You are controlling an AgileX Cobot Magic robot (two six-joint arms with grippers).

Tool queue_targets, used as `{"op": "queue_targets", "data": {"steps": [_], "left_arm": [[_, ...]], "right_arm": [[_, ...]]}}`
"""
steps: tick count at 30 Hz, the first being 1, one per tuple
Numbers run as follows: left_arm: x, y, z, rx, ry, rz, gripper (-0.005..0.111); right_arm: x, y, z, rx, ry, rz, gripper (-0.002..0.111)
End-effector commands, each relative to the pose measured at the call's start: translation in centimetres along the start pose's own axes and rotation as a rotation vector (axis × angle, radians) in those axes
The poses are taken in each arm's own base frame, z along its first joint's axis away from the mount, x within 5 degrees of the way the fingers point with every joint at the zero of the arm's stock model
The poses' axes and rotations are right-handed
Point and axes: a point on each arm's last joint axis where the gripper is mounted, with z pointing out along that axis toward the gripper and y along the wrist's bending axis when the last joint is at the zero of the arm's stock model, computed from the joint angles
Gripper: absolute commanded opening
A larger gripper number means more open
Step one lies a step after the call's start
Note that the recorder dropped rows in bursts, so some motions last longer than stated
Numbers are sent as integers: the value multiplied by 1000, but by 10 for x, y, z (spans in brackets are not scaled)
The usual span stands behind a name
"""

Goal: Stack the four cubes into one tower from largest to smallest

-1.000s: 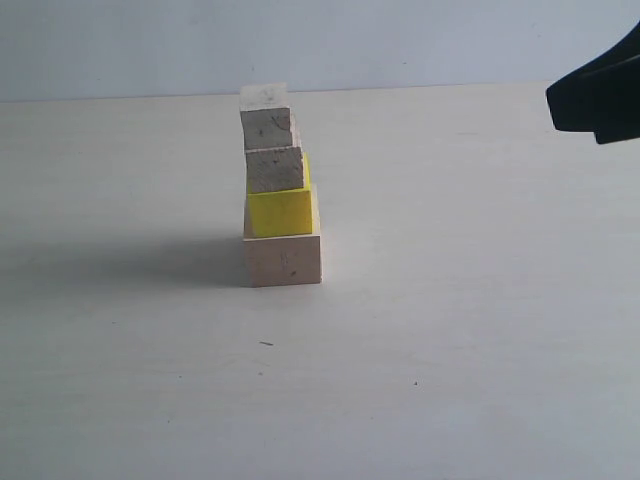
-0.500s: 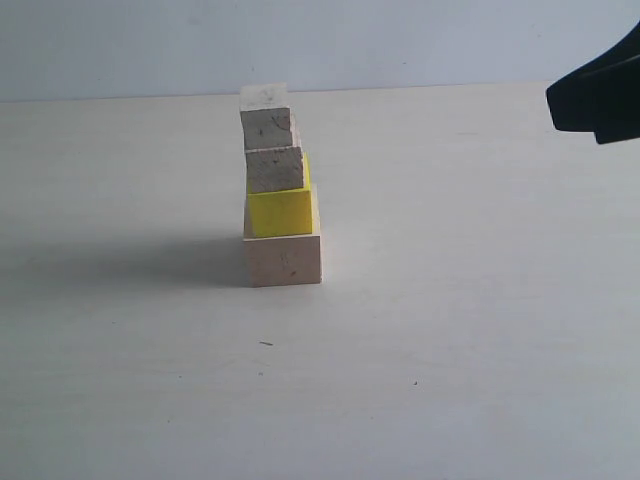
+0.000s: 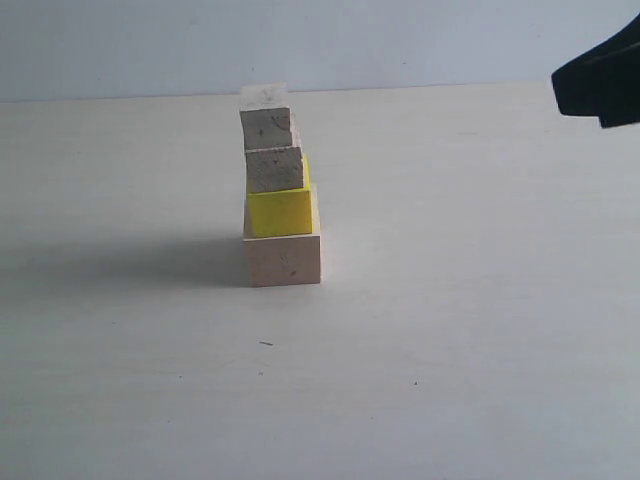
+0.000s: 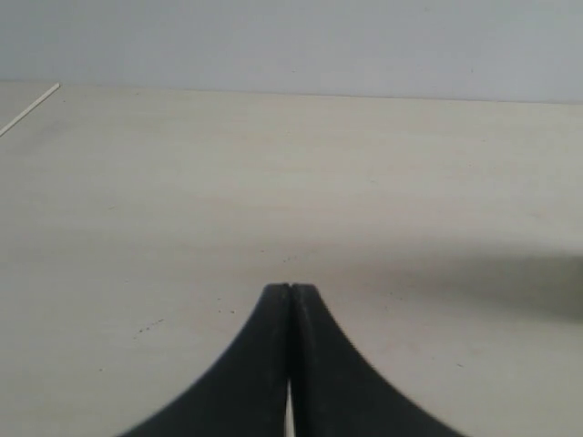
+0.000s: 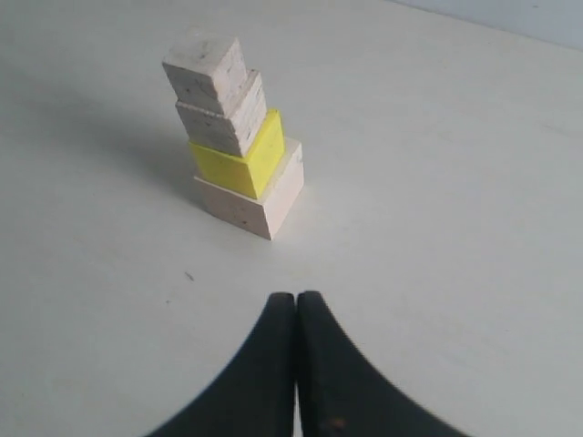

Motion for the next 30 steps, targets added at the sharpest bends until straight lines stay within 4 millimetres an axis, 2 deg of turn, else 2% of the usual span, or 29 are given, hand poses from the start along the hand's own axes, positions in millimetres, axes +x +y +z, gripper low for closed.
{"op": "queue_targets", "data": {"steps": [1,5,9,14,18,22,25,30], "left_arm": [[-1,0,0,5,-18,-12,0],[-1,0,0,5,-18,-12,0],[-1,0,0,5,-18,-12,0],[-1,0,0,5,-18,-12,0],[-1,0,0,5,-18,-12,0],[-1,0,0,5,-18,-12,0],[-1,0,0,5,-18,-12,0],[-1,0,0,5,-18,-12,0]], "right_arm": [[-3,-27,-3,99,-40,122,0],[-1,-56,-17,219,-89,288,0],[10,-80,-35,364,-179,341,0],[39,-96,-42,505,-281,378,0],[69,-98,-41,578,-348,391,0],[107,-93,-30,601,-419,383,0],[134,-90,-14,593,-452,361,0],[165,-91,13,588,-460,321,0]]}}
